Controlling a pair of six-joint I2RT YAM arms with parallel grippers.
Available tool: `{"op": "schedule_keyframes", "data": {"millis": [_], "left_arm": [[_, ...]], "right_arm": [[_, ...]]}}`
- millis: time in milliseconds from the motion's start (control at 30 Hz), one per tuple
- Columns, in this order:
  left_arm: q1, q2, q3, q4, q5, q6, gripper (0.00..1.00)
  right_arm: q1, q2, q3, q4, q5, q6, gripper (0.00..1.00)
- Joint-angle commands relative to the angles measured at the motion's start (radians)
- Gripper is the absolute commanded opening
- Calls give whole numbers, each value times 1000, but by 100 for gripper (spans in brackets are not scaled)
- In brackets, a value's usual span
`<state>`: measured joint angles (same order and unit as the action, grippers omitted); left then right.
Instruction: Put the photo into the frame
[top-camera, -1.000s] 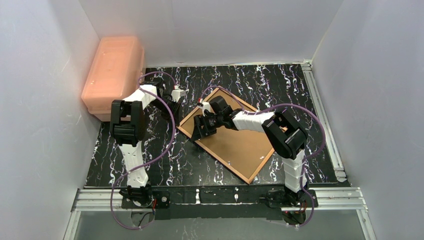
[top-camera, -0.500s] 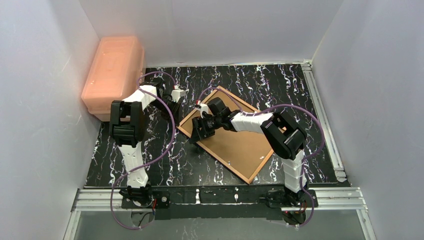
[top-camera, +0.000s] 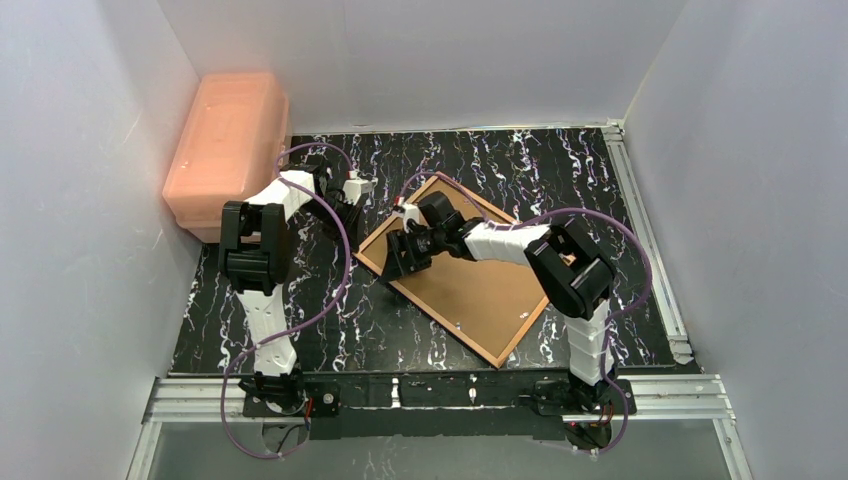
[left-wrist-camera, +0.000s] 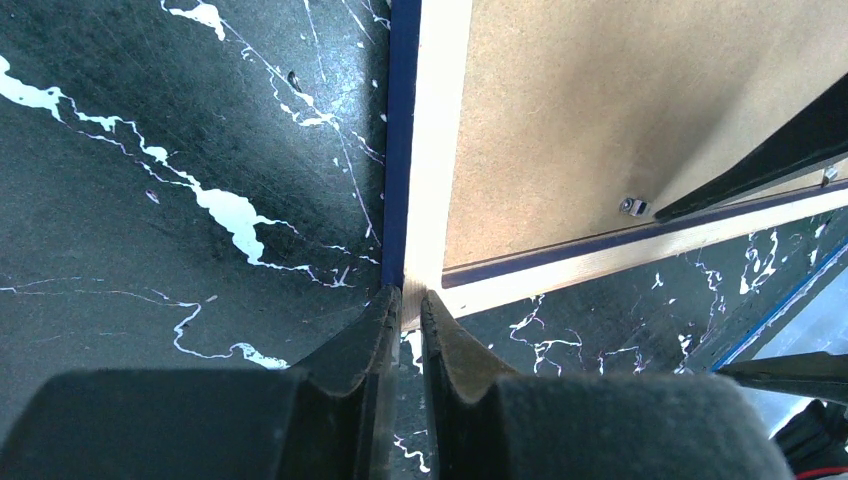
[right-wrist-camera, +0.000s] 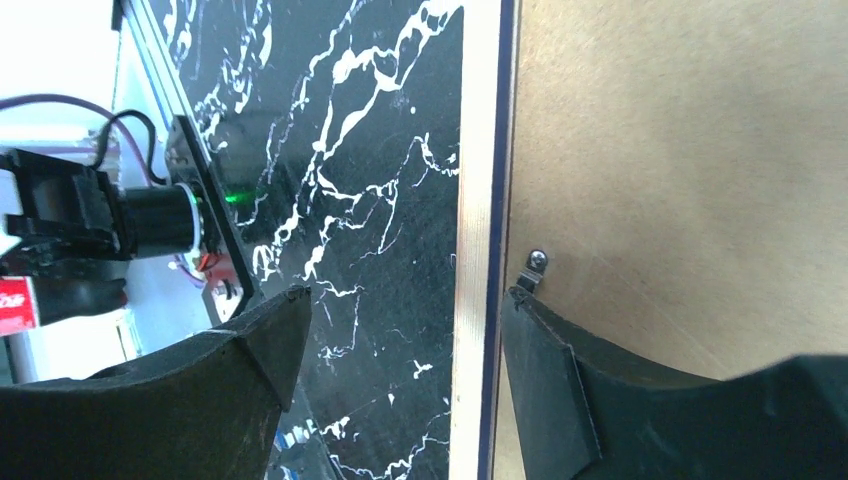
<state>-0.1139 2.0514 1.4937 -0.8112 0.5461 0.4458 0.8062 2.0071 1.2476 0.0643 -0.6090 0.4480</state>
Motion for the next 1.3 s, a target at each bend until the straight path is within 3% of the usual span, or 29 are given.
{"op": "schedule_keyframes", "data": {"millis": [0,1267], "left_arm": [[-20,-8,-31,-51,-54,24,9],[-20,-19,-36,-59,-66,19,8]], "right_arm": [[-48,-115,16,68,-31,45,78],[24,-12,-51,2,161,-72,77]]}}
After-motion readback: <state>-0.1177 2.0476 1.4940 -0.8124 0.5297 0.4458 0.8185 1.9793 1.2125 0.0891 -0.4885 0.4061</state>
